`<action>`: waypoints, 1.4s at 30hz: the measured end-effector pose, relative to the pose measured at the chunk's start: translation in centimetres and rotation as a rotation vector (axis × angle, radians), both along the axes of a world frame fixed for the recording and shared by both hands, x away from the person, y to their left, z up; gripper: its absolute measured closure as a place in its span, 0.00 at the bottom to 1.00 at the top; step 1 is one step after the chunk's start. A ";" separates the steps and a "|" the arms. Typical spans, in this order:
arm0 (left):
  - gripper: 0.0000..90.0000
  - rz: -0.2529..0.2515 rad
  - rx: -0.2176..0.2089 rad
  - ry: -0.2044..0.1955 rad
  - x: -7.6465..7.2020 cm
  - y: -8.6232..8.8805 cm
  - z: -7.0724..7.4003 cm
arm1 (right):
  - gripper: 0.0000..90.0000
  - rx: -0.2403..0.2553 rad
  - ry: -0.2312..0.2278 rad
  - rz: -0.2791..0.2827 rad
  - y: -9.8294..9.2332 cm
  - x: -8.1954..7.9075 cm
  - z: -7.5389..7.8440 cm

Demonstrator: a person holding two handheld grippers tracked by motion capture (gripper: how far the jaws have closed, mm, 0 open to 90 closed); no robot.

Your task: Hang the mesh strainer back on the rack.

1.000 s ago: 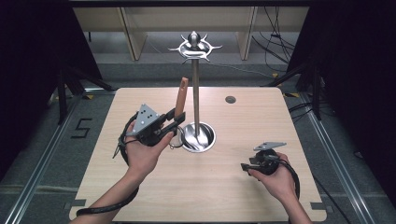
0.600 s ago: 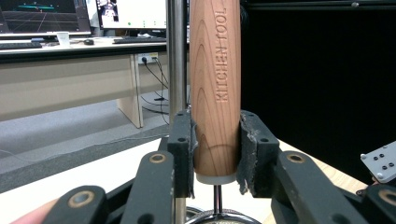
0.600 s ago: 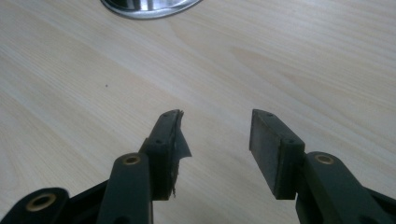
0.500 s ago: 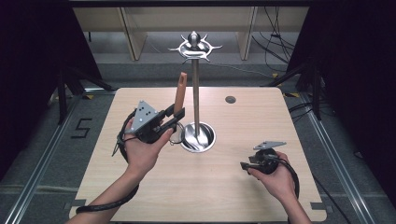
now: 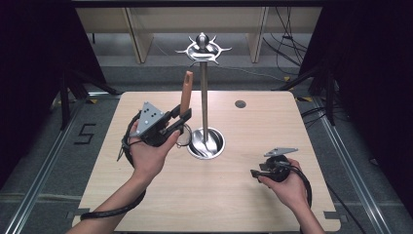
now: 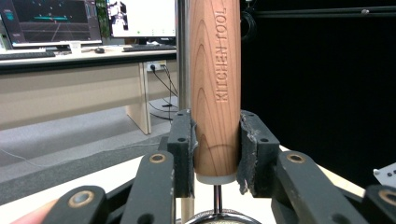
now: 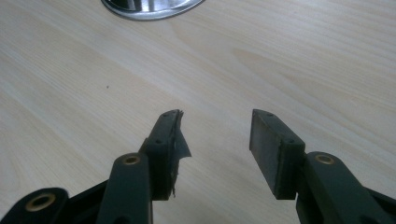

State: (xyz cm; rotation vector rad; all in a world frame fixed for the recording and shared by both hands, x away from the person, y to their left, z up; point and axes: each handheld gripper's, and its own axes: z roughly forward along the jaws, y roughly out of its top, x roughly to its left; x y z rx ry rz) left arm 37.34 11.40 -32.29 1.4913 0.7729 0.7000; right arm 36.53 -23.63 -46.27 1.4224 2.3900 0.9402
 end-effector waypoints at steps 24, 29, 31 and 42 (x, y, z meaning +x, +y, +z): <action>0.76 0.026 -0.025 -0.037 0.0 -0.1 1.2 | 0.60 0.000 0.023 0.001 0.1 0.0 -0.1; 0.76 0.032 -0.019 -0.037 0.1 -0.3 1.4 | 0.60 0.001 0.023 0.002 0.2 0.0 -0.1; 0.76 0.036 -0.016 -0.034 0.2 -0.4 1.4 | 0.60 0.032 0.008 -0.022 0.4 -0.1 -0.4; 0.76 0.051 -0.002 -0.037 0.9 -0.8 1.4 | 0.60 0.012 0.014 0.002 0.2 0.1 -0.3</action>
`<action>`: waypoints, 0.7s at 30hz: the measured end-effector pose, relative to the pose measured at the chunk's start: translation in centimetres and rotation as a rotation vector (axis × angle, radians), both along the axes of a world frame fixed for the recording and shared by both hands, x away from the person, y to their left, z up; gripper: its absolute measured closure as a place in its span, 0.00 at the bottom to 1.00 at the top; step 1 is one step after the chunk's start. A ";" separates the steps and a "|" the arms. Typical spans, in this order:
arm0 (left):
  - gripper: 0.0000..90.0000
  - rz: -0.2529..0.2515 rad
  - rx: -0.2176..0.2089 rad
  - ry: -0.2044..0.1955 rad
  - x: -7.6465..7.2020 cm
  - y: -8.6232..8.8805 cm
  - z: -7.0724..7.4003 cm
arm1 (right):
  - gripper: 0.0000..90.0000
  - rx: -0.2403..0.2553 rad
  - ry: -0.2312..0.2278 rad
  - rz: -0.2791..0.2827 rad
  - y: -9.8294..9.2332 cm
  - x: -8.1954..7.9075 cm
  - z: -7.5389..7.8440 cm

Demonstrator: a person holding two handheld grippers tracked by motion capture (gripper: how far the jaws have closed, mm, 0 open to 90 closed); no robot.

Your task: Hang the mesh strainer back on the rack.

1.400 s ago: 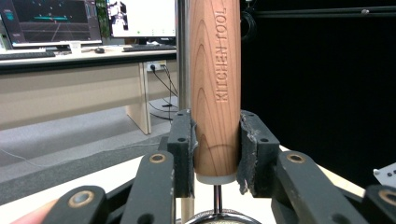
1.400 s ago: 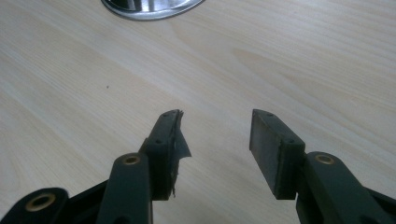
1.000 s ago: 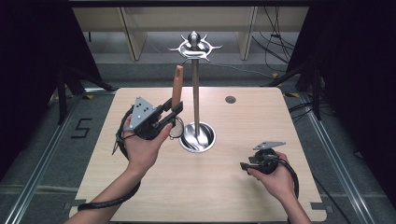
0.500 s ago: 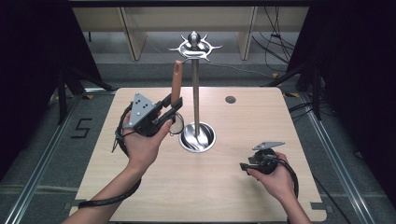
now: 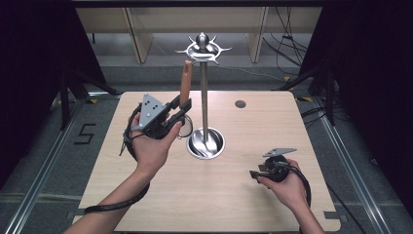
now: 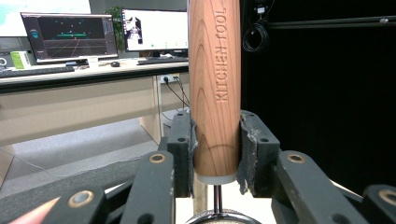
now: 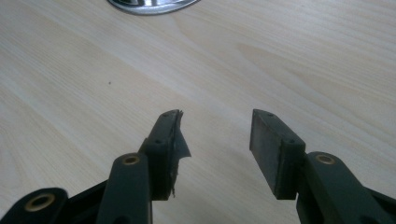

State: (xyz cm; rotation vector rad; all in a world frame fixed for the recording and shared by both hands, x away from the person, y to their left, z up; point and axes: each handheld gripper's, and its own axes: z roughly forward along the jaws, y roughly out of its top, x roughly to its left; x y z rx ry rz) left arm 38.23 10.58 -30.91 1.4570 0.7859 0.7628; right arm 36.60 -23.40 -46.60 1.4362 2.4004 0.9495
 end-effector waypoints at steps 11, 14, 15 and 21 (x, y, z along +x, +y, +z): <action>0.75 0.009 0.001 0.018 0.9 -0.6 0.1 | 0.60 -0.012 0.019 0.008 -0.1 0.0 0.1; 0.75 0.013 0.005 0.025 1.1 -0.8 0.2 | 0.60 -0.016 0.021 0.010 -0.1 0.0 0.0; 0.75 0.013 0.003 0.027 1.2 -0.9 0.2 | 0.60 -0.017 0.019 0.011 -0.1 0.0 -0.1; 0.75 0.019 -0.020 0.076 1.4 -1.4 0.3 | 0.60 -0.018 0.015 0.014 -0.1 0.0 -0.1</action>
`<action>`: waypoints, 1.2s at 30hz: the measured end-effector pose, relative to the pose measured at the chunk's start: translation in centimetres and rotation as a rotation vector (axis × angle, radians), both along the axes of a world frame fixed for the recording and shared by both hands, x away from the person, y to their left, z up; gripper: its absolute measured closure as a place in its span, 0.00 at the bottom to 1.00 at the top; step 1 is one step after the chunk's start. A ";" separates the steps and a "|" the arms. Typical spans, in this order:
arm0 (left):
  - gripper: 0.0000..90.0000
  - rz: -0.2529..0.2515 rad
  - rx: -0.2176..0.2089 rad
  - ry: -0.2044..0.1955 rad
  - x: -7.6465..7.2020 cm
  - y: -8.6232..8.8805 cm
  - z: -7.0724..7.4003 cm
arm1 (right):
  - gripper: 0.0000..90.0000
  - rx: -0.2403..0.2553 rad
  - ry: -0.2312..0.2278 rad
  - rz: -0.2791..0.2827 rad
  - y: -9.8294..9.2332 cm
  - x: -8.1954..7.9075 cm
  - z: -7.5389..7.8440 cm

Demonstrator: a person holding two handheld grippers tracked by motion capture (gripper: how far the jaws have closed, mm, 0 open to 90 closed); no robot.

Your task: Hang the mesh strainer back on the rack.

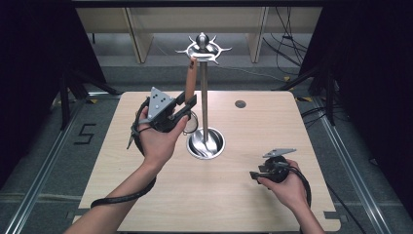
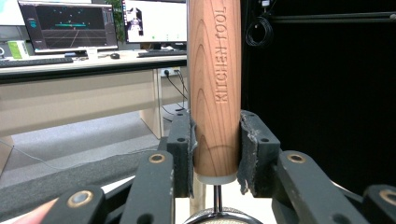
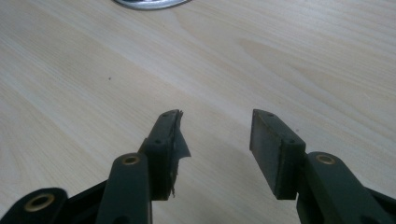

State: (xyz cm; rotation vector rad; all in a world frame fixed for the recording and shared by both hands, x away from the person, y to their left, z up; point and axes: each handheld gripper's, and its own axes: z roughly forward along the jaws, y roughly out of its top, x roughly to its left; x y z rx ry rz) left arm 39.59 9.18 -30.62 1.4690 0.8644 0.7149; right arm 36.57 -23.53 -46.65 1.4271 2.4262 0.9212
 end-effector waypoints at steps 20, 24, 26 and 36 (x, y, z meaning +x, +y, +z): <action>0.75 0.000 0.040 0.031 1.2 -0.3 -0.2 | 0.59 0.006 0.009 -0.004 -0.1 -0.2 0.0; 0.75 -0.004 0.034 0.034 1.3 -0.4 -0.2 | 0.59 0.020 0.004 -0.012 0.1 -0.2 -0.1; 0.75 -0.004 0.033 0.037 1.4 -0.5 -0.2 | 0.59 0.022 -0.005 -0.012 0.1 -0.1 -0.2; 0.74 -0.017 0.042 0.049 1.7 -1.0 -0.1 | 0.59 0.015 0.001 -0.006 0.0 -0.1 -0.2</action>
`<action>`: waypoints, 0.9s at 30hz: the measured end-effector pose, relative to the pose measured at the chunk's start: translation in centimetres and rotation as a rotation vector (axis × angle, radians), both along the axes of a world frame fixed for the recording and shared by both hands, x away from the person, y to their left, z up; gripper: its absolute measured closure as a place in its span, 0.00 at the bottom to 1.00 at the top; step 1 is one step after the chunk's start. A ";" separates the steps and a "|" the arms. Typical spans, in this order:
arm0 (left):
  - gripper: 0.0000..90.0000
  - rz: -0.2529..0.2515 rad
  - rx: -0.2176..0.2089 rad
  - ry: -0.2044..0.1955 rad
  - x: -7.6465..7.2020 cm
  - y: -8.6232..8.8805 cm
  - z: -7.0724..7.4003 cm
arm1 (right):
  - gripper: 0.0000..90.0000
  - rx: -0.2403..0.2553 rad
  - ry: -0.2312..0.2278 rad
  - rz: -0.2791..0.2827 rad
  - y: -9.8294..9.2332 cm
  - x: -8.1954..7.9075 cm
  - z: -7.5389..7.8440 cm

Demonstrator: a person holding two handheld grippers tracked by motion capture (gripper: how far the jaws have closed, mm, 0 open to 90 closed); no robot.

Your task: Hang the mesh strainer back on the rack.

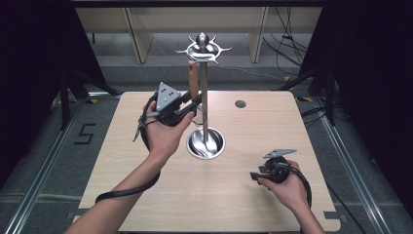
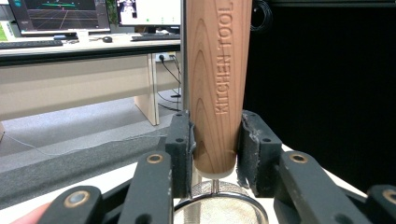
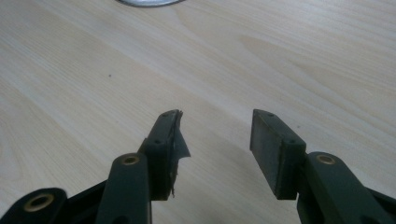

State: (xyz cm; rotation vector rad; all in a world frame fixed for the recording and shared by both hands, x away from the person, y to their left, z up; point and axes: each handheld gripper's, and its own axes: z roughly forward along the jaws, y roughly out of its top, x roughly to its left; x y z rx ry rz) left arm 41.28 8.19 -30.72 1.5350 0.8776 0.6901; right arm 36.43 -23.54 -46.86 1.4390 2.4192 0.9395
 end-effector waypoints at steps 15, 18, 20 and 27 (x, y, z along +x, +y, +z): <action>0.66 -0.014 0.000 -0.005 0.0 0.2 0.1 | 0.59 -0.011 0.011 0.008 -0.1 0.0 0.0; 0.66 -0.011 -0.004 -0.003 -0.1 0.5 0.1 | 0.58 -0.012 0.009 0.010 -0.1 0.0 0.0; 0.64 -0.018 -0.001 0.007 -0.2 0.6 0.2 | 0.58 -0.011 0.010 0.009 -0.1 0.0 0.0; 0.57 -0.058 0.010 0.027 -0.9 1.2 0.8 | 0.58 -0.006 0.012 0.005 -0.1 0.0 0.0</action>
